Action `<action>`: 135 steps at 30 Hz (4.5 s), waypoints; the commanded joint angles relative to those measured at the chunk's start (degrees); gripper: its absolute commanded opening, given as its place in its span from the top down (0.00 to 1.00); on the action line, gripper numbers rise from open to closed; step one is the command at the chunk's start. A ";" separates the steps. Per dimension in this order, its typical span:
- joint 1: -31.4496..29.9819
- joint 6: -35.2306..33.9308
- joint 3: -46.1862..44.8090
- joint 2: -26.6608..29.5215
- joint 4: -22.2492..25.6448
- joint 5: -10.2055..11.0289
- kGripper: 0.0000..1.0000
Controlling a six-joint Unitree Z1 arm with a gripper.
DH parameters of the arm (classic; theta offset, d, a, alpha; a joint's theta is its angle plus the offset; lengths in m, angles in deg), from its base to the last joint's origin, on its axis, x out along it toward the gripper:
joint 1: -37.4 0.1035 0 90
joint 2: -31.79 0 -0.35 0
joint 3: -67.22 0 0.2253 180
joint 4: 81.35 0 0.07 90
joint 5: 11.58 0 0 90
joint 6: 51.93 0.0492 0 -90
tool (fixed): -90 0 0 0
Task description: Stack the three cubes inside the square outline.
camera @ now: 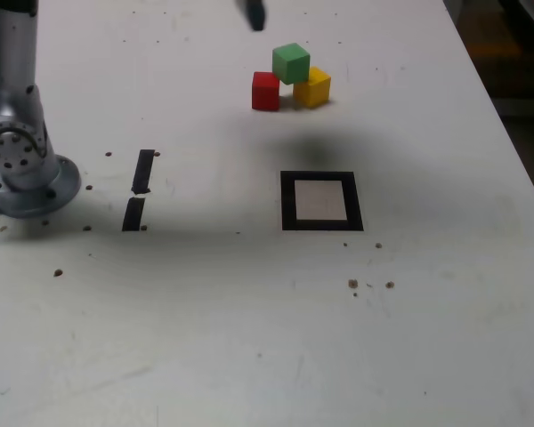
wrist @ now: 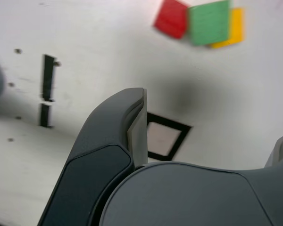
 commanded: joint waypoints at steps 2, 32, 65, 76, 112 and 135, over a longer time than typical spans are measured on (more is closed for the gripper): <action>1.28 -0.86 1.12 -2.56 0.46 0.77 0.03; 8.98 -1.63 -1.37 -16.57 -4.59 0.58 0.16; 9.55 -2.94 -1.56 -18.04 -6.50 -1.06 0.76; 6.84 -1.70 3.42 -16.11 -4.90 -0.71 0.80; -6.74 3.17 13.43 -29.58 -3.23 -1.65 0.84; -5.39 12.66 8.02 -12.93 -0.41 1.68 0.00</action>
